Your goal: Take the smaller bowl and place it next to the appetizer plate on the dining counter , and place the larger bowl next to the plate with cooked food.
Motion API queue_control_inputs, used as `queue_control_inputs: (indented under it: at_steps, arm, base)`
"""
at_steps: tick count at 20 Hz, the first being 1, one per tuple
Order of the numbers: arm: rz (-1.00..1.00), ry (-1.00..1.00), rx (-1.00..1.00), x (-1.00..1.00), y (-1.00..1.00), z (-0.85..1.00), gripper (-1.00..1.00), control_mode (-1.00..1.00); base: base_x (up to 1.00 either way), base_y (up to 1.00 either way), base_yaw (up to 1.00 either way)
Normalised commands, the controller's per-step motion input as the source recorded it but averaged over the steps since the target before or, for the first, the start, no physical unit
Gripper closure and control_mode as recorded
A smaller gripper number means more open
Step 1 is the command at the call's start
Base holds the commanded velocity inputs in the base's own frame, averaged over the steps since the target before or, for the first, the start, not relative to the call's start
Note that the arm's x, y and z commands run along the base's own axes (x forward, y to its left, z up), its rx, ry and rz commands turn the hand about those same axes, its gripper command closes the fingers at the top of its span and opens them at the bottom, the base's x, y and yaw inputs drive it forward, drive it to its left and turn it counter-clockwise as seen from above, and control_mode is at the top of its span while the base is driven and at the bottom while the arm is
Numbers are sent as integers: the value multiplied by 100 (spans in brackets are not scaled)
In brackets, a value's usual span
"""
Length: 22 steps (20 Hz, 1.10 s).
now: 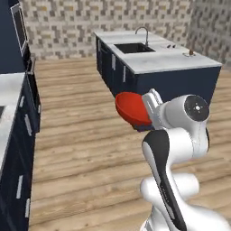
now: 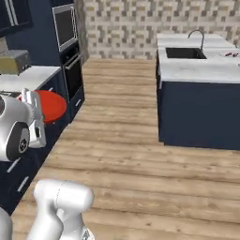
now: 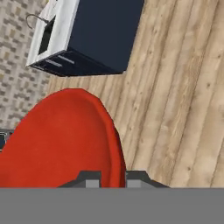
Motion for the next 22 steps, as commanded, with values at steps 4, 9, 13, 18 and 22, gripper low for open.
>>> queue_control_inputs:
  at_steps: [4, 9, 13, 18, 22]
  arm:
    - [0, 0, 0, 0, 0, 0, 100, 100]
    - [0, 0, 0, 0, 0, 0, 100, 100]
    - [0, 0, 0, 0, 0, 0, 100, 100]
    - [0, 0, 0, 0, 0, 0, 100, 100]
    - [0, 0, 0, 0, 0, 0, 100, 100]
  base:
    - [42, -97, -73]
    - [79, -100, -53]
    - [100, -100, -22]
    - [100, -100, -5]
    - [100, -100, 0]
